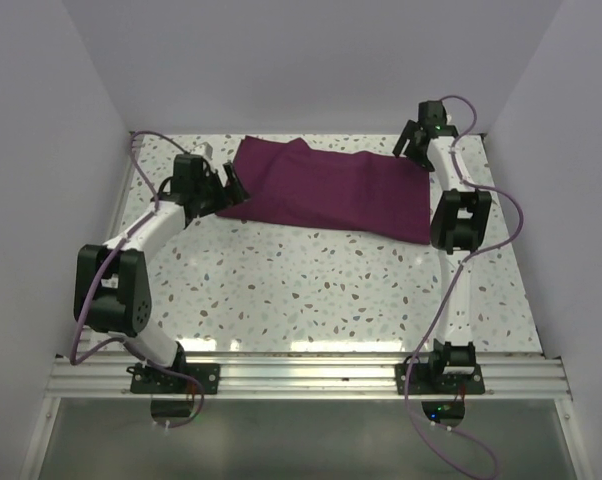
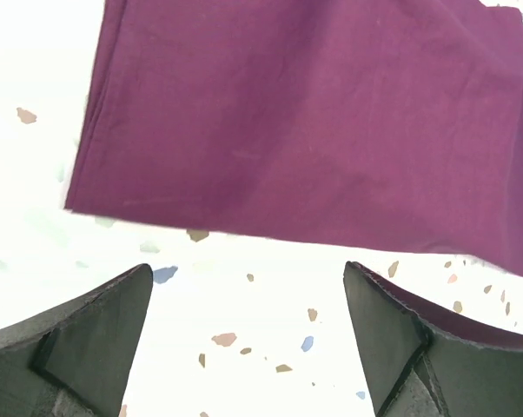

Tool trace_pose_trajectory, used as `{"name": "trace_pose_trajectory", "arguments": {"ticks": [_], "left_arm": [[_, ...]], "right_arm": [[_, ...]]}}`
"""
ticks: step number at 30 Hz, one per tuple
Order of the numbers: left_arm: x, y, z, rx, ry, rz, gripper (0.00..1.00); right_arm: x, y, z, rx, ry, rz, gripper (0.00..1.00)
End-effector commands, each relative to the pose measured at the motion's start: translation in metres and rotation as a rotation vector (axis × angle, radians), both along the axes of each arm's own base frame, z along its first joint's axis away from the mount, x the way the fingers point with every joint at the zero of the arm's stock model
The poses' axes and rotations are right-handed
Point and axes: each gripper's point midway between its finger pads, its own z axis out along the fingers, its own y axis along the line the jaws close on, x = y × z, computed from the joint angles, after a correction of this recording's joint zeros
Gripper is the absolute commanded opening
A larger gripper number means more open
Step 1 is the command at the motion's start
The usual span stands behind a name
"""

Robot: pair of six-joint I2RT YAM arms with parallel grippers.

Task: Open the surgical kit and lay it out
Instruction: Open the surgical kit at the center of the board.

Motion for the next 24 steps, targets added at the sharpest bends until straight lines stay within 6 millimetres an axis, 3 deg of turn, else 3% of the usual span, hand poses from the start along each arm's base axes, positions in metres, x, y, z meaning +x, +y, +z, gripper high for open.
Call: {"name": "trace_pose_trajectory", "arguments": {"ticks": [1,7,11,12,19,24], "left_arm": [[-0.012,0.008,0.007,0.051,-0.021,-0.003,0.95],[-0.017,0.011,0.0,0.063,0.005,0.001,0.96],[-0.019,0.01,-0.004,0.064,0.022,-0.003,0.96],[-0.019,0.01,-0.005,0.064,0.023,-0.003,0.96],[-0.024,0.012,-0.011,0.081,0.053,-0.005,0.96],[-0.028,0.016,-0.015,0.093,0.064,0.001,0.96]], "right_arm": [[0.027,-0.026,0.027,-0.054,-0.137,-0.072,0.84],[0.045,-0.045,0.034,-0.124,-0.232,-0.164,0.83],[0.058,-0.047,0.03,-0.121,-0.267,-0.17,0.83],[0.058,-0.045,0.017,-0.116,-0.25,-0.168,0.83],[0.061,-0.045,-0.02,-0.11,-0.218,-0.181,0.8],[0.058,-0.038,-0.031,-0.079,-0.195,-0.183,0.77]]}}
